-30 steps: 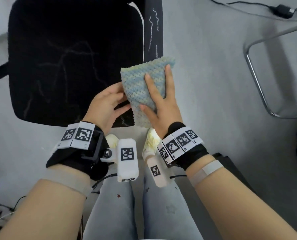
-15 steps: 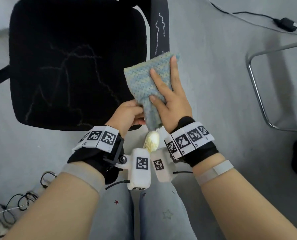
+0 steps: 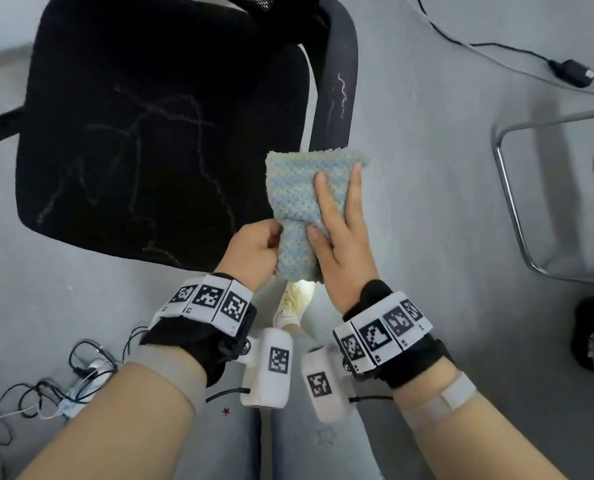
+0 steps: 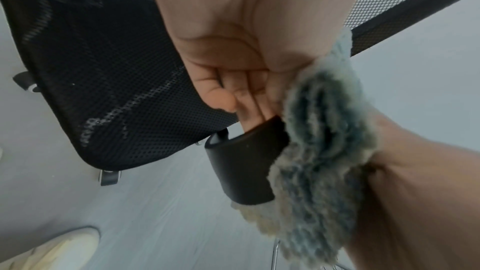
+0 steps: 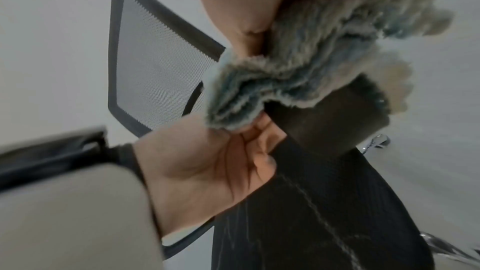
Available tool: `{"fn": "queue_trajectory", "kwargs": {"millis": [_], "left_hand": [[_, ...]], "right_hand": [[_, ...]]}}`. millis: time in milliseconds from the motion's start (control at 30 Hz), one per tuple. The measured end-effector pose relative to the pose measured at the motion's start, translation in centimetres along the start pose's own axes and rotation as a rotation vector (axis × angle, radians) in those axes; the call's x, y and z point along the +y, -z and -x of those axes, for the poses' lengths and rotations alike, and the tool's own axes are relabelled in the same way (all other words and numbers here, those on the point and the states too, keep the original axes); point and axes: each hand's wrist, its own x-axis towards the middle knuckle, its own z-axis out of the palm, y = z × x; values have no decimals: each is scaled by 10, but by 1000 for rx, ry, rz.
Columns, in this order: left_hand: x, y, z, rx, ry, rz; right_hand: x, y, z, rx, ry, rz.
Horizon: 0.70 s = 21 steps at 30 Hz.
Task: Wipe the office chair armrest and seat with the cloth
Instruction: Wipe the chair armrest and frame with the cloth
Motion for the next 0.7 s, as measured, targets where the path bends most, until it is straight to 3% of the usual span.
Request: {"fn": "queue_trajectory", "kwargs": {"millis": [100,267,400,500,700], "left_hand": [[-1,3,3,-46,12,30],[-3,7,1,-48,46,-60],[3,10,-3,-100,77,-91],[13,12,-5,-157,90,-85],[46,9,-30,-38,-42,-92]], "right_hand": [[-8,7,-15,1,-59,55],[-22,31,-96,53,-98,51],[-18,49,-130,30,-100,-49],[-7,56,-121,-38,-84,-125],[7,40,-57,-75,-74,-181]]}}
